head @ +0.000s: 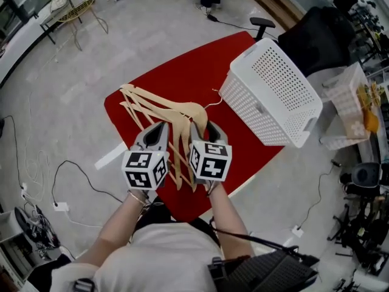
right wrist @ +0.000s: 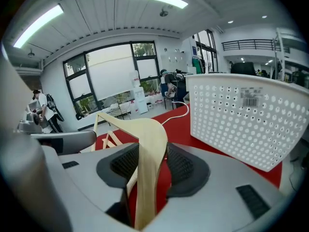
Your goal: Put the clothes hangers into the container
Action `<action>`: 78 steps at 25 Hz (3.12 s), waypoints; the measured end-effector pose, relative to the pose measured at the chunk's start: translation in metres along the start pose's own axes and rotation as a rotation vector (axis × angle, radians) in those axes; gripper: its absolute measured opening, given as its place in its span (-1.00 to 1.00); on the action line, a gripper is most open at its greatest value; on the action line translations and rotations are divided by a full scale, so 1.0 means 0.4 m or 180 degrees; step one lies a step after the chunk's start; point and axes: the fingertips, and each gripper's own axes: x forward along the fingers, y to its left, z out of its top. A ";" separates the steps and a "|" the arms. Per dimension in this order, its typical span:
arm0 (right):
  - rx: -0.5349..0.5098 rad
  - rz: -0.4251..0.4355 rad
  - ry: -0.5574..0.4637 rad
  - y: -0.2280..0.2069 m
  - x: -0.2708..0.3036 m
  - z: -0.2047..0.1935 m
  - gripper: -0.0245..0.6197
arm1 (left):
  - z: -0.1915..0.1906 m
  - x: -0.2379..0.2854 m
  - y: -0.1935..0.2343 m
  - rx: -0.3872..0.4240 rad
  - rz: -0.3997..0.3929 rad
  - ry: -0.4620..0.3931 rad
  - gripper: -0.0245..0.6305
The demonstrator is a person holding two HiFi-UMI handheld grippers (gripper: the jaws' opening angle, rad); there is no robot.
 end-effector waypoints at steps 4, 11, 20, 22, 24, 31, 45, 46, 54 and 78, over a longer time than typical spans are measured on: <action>-0.0043 -0.0052 -0.0239 -0.016 -0.064 0.070 -0.35 | 0.059 -0.023 -0.052 0.0105 -0.0055 -0.0124 -0.92; -0.0040 -0.0137 -0.0677 -0.064 -0.167 0.203 -0.35 | 0.165 -0.042 -0.160 0.0301 -0.0192 -0.0331 -0.92; -0.0040 -0.0298 -0.1222 -0.136 -0.314 0.377 -0.35 | 0.294 -0.074 -0.278 0.0477 -0.0342 -0.0636 -0.92; -0.0003 -0.0329 -0.1296 -0.163 -0.340 0.411 -0.35 | 0.320 -0.067 -0.313 0.0521 -0.0407 -0.0677 -0.92; 0.0043 -0.0366 -0.1369 -0.195 -0.366 0.443 -0.35 | 0.341 -0.058 -0.351 0.0551 -0.0474 -0.0710 -0.92; 0.0256 -0.0477 -0.1690 -0.306 -0.487 0.566 -0.35 | 0.394 -0.040 -0.456 0.0635 -0.0660 -0.0810 -0.92; 0.0381 -0.0703 -0.1903 -0.555 -0.551 0.704 -0.35 | 0.432 0.082 -0.588 0.0734 -0.0783 -0.0801 -0.92; 0.0388 -0.0714 -0.1908 -0.575 -0.548 0.712 -0.35 | 0.431 0.100 -0.594 0.0725 -0.0784 -0.0783 -0.92; 0.0388 -0.0718 -0.1841 -0.691 -0.444 0.723 -0.35 | 0.409 0.243 -0.641 0.0702 -0.0883 -0.0642 -0.92; 0.0285 -0.0550 -0.0976 -0.841 -0.146 0.538 -0.35 | 0.351 0.452 -0.689 0.0601 -0.0989 -0.0361 -0.92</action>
